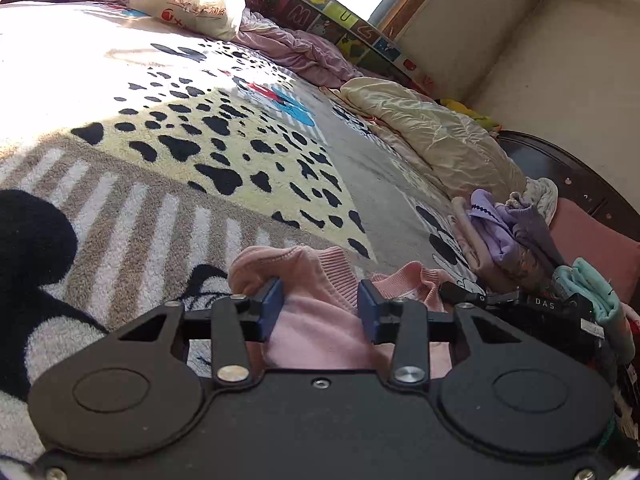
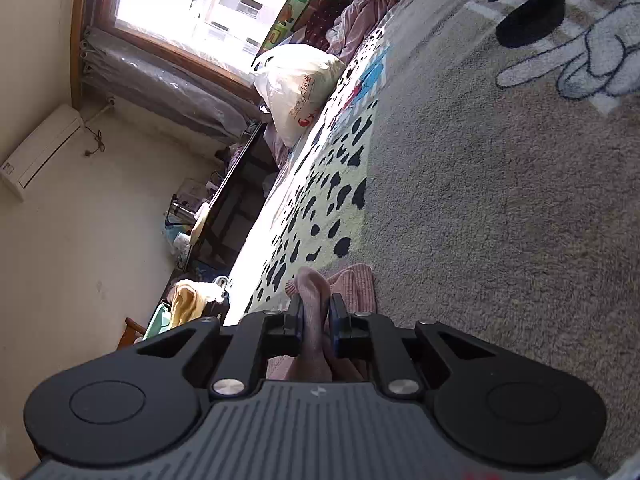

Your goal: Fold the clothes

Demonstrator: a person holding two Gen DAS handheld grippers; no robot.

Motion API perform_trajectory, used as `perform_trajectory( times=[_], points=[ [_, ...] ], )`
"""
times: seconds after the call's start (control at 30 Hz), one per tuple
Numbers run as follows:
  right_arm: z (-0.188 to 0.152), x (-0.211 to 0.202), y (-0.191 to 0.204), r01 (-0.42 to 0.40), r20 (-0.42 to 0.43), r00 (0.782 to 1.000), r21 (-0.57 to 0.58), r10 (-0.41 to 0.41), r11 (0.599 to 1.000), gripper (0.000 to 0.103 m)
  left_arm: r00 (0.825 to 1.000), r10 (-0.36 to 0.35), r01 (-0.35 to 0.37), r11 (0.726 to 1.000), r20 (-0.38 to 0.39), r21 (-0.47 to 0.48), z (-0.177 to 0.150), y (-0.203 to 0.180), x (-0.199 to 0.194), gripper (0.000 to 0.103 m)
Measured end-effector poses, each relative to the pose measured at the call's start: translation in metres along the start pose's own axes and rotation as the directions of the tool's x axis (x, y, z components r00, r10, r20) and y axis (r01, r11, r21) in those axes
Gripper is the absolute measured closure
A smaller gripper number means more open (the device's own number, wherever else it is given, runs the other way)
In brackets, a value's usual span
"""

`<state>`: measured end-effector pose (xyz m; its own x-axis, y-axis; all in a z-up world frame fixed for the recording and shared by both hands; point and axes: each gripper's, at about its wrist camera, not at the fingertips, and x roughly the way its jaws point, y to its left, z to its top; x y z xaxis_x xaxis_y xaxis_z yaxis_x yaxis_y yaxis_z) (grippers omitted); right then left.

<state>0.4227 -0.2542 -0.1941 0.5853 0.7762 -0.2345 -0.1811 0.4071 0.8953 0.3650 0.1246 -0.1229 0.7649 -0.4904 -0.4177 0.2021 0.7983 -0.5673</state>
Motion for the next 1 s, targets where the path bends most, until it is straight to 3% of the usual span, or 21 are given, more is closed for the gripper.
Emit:
perform_trajectory(
  times=[0.13, 0.2, 0.27, 0.33, 0.4, 0.5, 0.57, 0.6, 0.63, 0.7, 0.8, 0.83, 0.87, 0.9, 0.97, 1.0],
  points=[
    [0.004, -0.019, 0.013, 0.011, 0.094, 0.996, -0.046, -0.007, 0.999, 0.057, 0.994, -0.024, 0.023, 1.0, 0.105, 0.009, 0.009, -0.003, -0.021, 0.064],
    [0.006, -0.031, 0.028, 0.045, 0.154, 0.988, -0.131, -0.025, 0.99, 0.057, 0.992, -0.027, 0.023, 0.999, 0.127, 0.036, 0.009, -0.007, -0.021, 0.064],
    [0.002, -0.035, 0.056, 0.081, 0.183, 0.983, -0.333, -0.02, 0.939, 0.057, 0.992, -0.03, 0.022, 0.997, 0.124, 0.071, 0.008, -0.014, -0.015, 0.064],
    [-0.006, -0.023, 0.074, 0.067, 0.136, 0.991, -0.465, -0.004, 0.883, 0.058, 0.997, -0.011, 0.001, 0.992, 0.08, 0.126, 0.003, -0.022, -0.004, 0.064],
    [-0.013, -0.009, 0.086, 0.059, 0.075, 0.997, -0.55, -0.021, 0.833, 0.061, 0.998, 0.06, -0.057, 0.977, -0.01, 0.206, -0.005, -0.029, 0.012, 0.064],
    [-0.018, 0.019, 0.066, 0.155, -0.026, 0.98, -0.53, -0.198, 0.834, 0.061, 0.992, 0.116, -0.097, 0.951, -0.048, 0.295, -0.013, -0.035, 0.026, 0.061],
    [-0.011, 0.016, 0.05, 0.147, -0.021, 0.984, -0.442, -0.174, 0.885, 0.081, 0.99, 0.123, -0.098, 0.943, -0.061, 0.32, -0.013, -0.035, 0.03, 0.061],
    [-0.008, 0.015, 0.043, 0.149, -0.021, 0.985, -0.398, -0.172, 0.905, 0.086, 0.99, 0.126, -0.097, 0.939, -0.067, 0.331, -0.013, -0.034, 0.031, 0.061],
    [-0.005, 0.013, 0.036, 0.15, -0.021, 0.985, -0.356, -0.168, 0.922, 0.101, 0.989, 0.129, -0.097, 0.935, -0.073, 0.342, -0.013, -0.034, 0.033, 0.06],
    [-0.006, 0.011, 0.025, 0.146, -0.019, 0.987, -0.305, -0.159, 0.941, 0.103, 0.989, 0.131, -0.098, 0.93, -0.072, 0.354, -0.013, -0.034, 0.032, 0.06],
    [-0.014, 0.01, 0.036, 0.173, 0.004, 0.983, -0.376, -0.185, 0.91, 0.103, 0.993, 0.107, -0.085, 0.937, -0.047, 0.34, -0.01, -0.038, 0.017, 0.06],
    [-0.016, 0.007, 0.041, 0.17, 0.017, 0.984, -0.398, -0.178, 0.902, 0.098, 0.996, 0.083, -0.065, 0.943, -0.04, 0.326, -0.007, -0.039, 0.009, 0.058],
    [-0.017, 0.002, 0.049, 0.159, 0.03, 0.986, -0.419, -0.161, 0.894, 0.088, 0.998, 0.059, -0.045, 0.949, -0.033, 0.312, -0.005, -0.04, 0.0, 0.056],
    [-0.019, -0.004, 0.056, 0.146, 0.039, 0.989, -0.442, -0.144, 0.885, 0.08, 0.999, 0.035, -0.023, 0.942, -0.028, 0.334, -0.005, -0.044, -0.009, 0.056],
    [-0.025, -0.016, 0.077, 0.101, 0.016, 0.994, -0.536, -0.11, 0.838, 0.051, 0.998, -0.002, 0.029, 0.914, -0.068, 0.404, -0.015, -0.052, -0.018, 0.054],
    [-0.032, -0.021, 0.089, 0.074, -0.008, 0.995, -0.605, -0.099, 0.793, 0.05, 0.996, -0.018, 0.057, 0.897, -0.091, 0.438, -0.02, -0.056, -0.022, 0.053]
  ],
)
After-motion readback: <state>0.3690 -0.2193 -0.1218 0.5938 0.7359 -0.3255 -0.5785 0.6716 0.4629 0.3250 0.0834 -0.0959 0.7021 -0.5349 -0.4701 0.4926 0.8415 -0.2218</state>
